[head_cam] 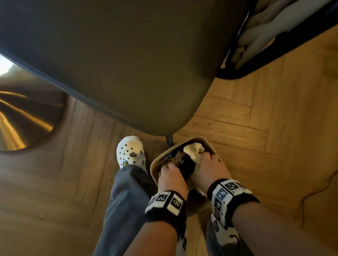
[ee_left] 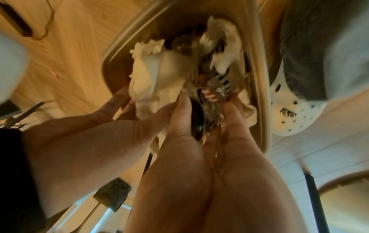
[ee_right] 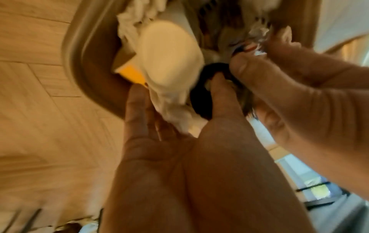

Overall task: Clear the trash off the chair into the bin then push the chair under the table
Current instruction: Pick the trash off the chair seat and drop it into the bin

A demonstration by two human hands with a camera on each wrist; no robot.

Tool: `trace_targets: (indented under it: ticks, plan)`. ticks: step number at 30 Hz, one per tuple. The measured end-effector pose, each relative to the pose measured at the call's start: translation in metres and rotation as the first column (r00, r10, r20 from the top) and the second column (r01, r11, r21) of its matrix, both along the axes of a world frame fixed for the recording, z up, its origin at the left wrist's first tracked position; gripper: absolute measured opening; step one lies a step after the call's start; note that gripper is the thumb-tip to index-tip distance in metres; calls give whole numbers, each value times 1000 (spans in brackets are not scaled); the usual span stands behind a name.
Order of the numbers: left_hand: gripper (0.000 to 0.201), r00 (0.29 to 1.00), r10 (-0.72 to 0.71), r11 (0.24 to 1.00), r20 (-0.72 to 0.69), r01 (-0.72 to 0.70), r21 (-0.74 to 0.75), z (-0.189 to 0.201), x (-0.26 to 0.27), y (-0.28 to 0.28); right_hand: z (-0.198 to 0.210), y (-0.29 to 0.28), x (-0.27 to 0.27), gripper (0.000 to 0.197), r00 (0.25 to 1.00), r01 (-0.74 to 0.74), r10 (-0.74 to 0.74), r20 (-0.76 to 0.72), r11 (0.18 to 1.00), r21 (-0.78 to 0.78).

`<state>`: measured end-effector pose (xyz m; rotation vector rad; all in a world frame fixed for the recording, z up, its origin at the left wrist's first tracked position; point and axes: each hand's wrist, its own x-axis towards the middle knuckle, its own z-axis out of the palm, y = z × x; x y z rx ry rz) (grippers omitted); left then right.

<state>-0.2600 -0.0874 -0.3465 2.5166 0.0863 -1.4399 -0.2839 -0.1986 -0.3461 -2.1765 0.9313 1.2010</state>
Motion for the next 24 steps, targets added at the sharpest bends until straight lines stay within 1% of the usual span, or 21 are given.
trace_targets:
  ticks: [2, 3, 5, 7, 9, 10, 12, 13, 14, 15, 16, 17, 19, 20, 21, 22, 23, 24]
  plan:
    - [66, 998, -58, 998, -14, 58, -13, 37, 8, 1, 33, -3, 6, 79, 999, 38, -38, -26, 999, 1]
    - [63, 995, -96, 995, -25, 95, -9, 56, 12, 3, 50, -5, 9, 77, 999, 35, -35, -35, 999, 2]
    - [46, 992, -123, 992, -14, 123, -25, 95, 24, 6, 85, -13, 18, 66, 999, 24, -23, -44, 1000, 12]
    - [30, 989, -144, 988, 17, 145, -60, 133, 43, 10, 125, -21, 38, 52, 1000, 23, -22, -17, 998, 62]
    - [25, 986, -146, 980, 82, 156, -123, 170, 67, 12, 168, -28, 69, 34, 991, 73, -87, 101, 988, 137]
    - [24, 984, -120, 975, 133, 142, -172, 187, 81, 12, 192, -32, 88, 27, 970, 133, -168, 176, 972, 192]
    - [28, 964, -50, 955, 259, 122, -269, 222, 118, 9, 237, -40, 133, 23, 877, 241, -333, 347, 928, 283]
    - [30, 947, -13, 943, 321, 118, -310, 236, 141, 6, 253, -44, 160, 19, 824, 257, -363, 436, 924, 283]
    - [30, 928, 20, 933, 371, 116, -340, 247, 166, 3, 262, -50, 187, 17, 777, 260, -355, 520, 933, 250]
    - [27, 910, 48, 924, 411, 116, -365, 253, 192, -1, 263, -56, 216, 21, 745, 262, -334, 577, 942, 208]
    - [21, 893, 75, 917, 445, 114, -383, 255, 221, -4, 259, -62, 245, 35, 734, 275, -320, 599, 946, 169]
    - [13, 875, 100, 912, 473, 109, -394, 253, 249, -6, 249, -67, 273, 57, 754, 284, -302, 583, 951, 125]
    - [12, 836, 144, 911, 529, 98, -401, 242, 305, -7, 226, -71, 324, 104, 824, 264, -245, 511, 964, 37]
    - [13, 825, 167, 911, 540, 80, -403, 236, 330, -6, 213, -67, 344, 119, 854, 223, -195, 482, 975, 1]
    - [12, 817, 197, 908, 542, 56, -415, 232, 354, -6, 200, -59, 360, 126, 874, 155, -117, 472, 987, -42]
    - [11, 807, 220, 905, 547, 40, -423, 229, 376, -6, 188, -48, 370, 126, 878, 63, -12, 479, 994, -89]
    - [10, 789, 231, 907, 569, 37, -419, 226, 397, -6, 177, -34, 375, 119, 861, -48, 117, 496, 988, -148]
    - [11, 767, 225, 912, 600, 51, -407, 222, 418, -8, 168, -21, 375, 107, 824, -152, 248, 509, 963, -223]
